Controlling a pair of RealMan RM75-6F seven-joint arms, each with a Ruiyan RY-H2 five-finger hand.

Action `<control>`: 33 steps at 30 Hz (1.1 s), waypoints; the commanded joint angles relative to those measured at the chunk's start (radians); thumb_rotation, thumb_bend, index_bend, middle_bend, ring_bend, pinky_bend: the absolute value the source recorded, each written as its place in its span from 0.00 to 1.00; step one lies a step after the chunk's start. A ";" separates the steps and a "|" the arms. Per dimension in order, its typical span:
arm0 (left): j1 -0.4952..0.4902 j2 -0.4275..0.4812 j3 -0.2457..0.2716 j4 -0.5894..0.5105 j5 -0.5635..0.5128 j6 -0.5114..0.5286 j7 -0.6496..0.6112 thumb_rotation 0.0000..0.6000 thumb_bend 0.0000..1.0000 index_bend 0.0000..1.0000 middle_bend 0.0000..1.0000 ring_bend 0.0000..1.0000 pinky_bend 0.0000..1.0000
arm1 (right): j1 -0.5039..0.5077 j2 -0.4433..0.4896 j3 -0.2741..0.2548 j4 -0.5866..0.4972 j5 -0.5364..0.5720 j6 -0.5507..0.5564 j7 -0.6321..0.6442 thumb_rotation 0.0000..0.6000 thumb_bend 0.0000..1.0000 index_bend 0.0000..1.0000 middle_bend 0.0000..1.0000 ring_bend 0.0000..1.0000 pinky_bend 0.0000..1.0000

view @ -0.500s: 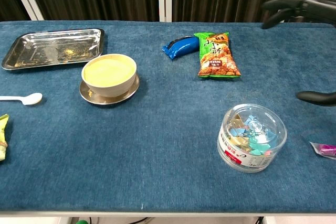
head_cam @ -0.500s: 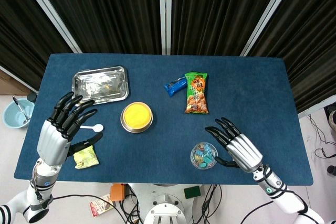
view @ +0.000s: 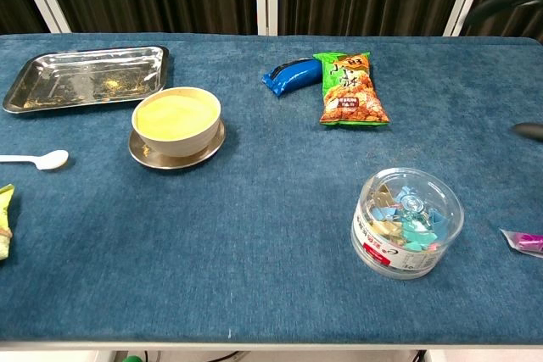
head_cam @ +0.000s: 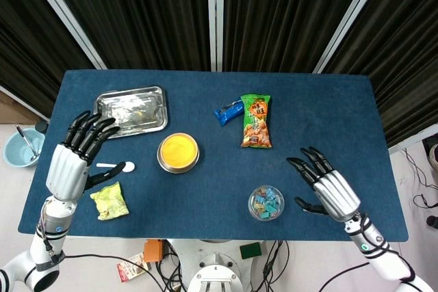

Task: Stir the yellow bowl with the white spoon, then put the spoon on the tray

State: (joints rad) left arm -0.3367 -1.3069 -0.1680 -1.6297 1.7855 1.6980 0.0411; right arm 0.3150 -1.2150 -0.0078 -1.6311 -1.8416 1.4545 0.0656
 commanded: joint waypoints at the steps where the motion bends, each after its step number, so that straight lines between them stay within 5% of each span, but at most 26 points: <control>1: 0.029 0.073 0.043 -0.059 -0.159 -0.147 0.022 1.00 0.15 0.25 0.21 0.12 0.12 | -0.072 0.064 -0.011 0.026 0.038 0.095 0.022 1.00 0.23 0.03 0.17 0.00 0.06; 5: 0.009 0.097 0.059 -0.083 -0.301 -0.307 0.048 1.00 0.25 0.29 0.21 0.12 0.12 | -0.128 0.106 -0.004 0.046 0.065 0.184 0.053 1.00 0.23 0.03 0.17 0.00 0.06; 13: -0.098 -0.005 0.048 -0.013 -0.521 -0.557 0.249 1.00 0.26 0.30 0.24 0.14 0.12 | -0.159 0.136 0.010 0.041 0.067 0.236 0.059 1.00 0.23 0.03 0.17 0.00 0.06; 20: -0.127 -0.075 0.045 0.083 -0.651 -0.620 0.336 1.00 0.27 0.35 0.24 0.14 0.12 | -0.151 0.124 0.017 0.040 0.068 0.212 0.059 1.00 0.23 0.03 0.17 0.00 0.06; 33: -0.105 -0.140 0.076 0.241 -0.699 -0.672 0.248 1.00 0.33 0.38 0.24 0.14 0.12 | -0.128 0.110 0.029 0.017 0.065 0.164 0.036 1.00 0.22 0.03 0.17 0.00 0.06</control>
State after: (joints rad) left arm -0.4429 -1.4357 -0.0962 -1.4036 1.0789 1.0329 0.3033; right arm 0.1864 -1.1046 0.0211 -1.6143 -1.7764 1.6192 0.1017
